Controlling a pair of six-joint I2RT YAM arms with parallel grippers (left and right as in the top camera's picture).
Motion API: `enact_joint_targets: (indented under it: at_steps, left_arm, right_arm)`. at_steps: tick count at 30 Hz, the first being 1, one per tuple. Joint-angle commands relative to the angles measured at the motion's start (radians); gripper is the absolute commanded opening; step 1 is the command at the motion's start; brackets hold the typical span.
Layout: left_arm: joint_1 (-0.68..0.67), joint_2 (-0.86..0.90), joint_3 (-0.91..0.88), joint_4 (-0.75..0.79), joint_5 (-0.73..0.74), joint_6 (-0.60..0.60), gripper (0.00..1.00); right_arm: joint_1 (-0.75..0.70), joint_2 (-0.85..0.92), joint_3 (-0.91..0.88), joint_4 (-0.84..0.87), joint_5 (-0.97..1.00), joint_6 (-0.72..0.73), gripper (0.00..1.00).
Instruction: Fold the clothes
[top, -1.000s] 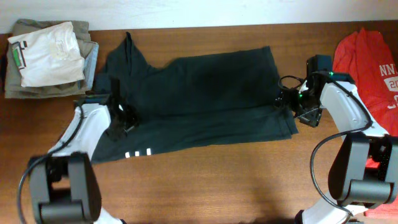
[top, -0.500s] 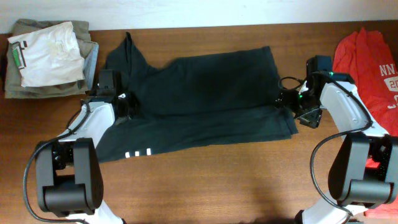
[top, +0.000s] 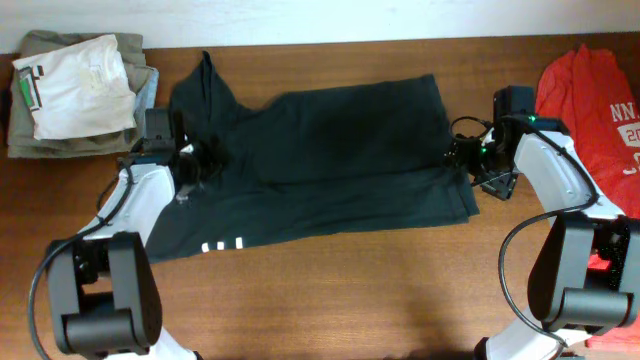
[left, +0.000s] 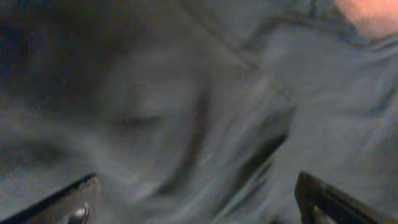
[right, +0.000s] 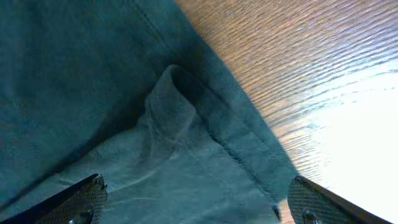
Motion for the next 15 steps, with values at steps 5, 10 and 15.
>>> enact_joint_targets:
  at_steps: [5,10,15]
  left_arm:
    - [0.003,-0.024,-0.005,-0.167,-0.178,0.021,0.99]
    - [0.003,-0.024,-0.005,-0.168,-0.179,0.021,0.99]
    - [0.003,-0.024,-0.005,-0.167,-0.193,0.024,0.99]
  right_arm:
    - [0.079,0.045,-0.116,0.225,-0.101,0.129,0.68]
    - [0.079,0.082,-0.116,0.312,-0.099,0.140,0.34]
    - [0.078,0.084,-0.116,0.515,-0.099,0.193,0.10]
